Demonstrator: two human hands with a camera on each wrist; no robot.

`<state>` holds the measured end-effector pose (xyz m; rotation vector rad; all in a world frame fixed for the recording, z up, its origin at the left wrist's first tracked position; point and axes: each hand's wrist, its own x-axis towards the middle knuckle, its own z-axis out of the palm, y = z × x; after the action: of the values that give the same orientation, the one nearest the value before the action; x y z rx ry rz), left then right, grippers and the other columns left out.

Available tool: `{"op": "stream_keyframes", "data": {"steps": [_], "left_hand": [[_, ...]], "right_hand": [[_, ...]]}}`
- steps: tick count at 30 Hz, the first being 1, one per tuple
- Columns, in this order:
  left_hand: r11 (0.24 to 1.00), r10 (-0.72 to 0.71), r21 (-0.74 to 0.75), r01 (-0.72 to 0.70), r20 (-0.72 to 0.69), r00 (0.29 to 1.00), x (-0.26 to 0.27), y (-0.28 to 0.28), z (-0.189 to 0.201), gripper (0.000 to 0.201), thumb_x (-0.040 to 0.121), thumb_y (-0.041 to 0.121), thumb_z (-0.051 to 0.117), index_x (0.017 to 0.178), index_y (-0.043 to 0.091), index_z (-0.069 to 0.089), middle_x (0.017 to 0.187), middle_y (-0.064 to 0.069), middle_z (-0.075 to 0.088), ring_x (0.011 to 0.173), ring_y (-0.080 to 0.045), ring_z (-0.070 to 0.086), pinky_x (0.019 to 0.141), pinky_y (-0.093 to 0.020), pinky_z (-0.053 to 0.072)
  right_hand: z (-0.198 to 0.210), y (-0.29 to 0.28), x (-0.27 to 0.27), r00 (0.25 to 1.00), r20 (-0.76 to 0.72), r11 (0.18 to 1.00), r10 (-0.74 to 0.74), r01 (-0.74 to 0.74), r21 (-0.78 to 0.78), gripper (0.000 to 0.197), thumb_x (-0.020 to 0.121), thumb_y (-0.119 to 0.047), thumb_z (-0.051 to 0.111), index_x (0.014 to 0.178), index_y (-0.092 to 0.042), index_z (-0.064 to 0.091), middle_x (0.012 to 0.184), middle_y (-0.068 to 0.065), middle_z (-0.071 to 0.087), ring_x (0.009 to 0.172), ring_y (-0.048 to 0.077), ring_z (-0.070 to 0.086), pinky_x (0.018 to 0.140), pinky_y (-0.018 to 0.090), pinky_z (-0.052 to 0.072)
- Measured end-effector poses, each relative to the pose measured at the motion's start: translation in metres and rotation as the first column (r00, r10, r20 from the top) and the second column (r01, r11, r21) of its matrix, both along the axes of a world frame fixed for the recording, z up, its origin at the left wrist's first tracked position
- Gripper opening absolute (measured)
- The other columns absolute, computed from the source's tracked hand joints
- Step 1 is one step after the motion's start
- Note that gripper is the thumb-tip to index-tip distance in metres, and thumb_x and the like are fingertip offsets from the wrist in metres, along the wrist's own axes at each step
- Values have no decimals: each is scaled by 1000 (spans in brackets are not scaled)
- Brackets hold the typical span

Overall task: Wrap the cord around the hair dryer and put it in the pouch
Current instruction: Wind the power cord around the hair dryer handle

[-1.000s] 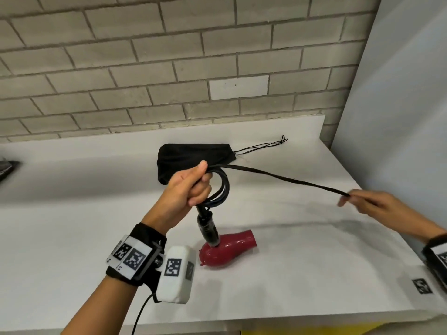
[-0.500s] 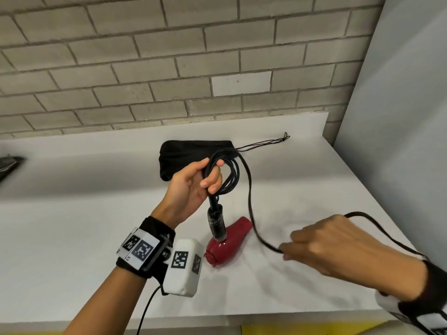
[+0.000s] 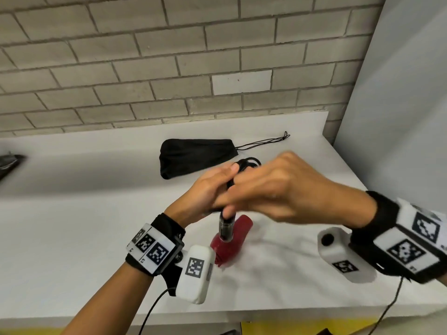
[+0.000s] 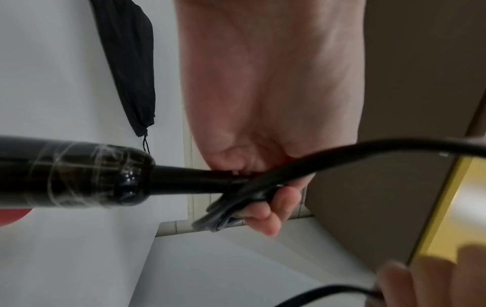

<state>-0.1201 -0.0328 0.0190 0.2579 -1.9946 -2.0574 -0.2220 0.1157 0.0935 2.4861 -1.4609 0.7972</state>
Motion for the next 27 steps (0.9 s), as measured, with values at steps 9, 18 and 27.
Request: {"op": "stream_keyframes", "data": {"steps": [9,18,27], "left_hand": [[991,-134,-3,134,0,991,6,8,8,35,96,25,29,101,2,55,53,1,51,56,-19,53,65,-27,44],[996,-84,32,85,-31,996,6,9,5,47,97,40,22,82,7,52,42,11,34,47,-14,48,59,-20,41],[994,82,81,-77,-62,995,4,-4,7,63,94,49,23,80,-10,43,39,10,33,42,-8,28,52,-18,30]], "right_hand": [[28,-15,-53,930,297,964,-216,251,-86,21,89,-34,62,99,-20,75,88,-23,67,79,-6,65,68,35,54],[17,-37,-85,794,465,881,-390,470,-64,24,85,-37,66,93,-18,77,74,-21,70,65,7,62,64,26,48],[-75,-45,-137,803,-149,615,-577,547,568,37,99,-37,37,107,-12,63,111,8,60,107,29,57,95,37,42]]}}
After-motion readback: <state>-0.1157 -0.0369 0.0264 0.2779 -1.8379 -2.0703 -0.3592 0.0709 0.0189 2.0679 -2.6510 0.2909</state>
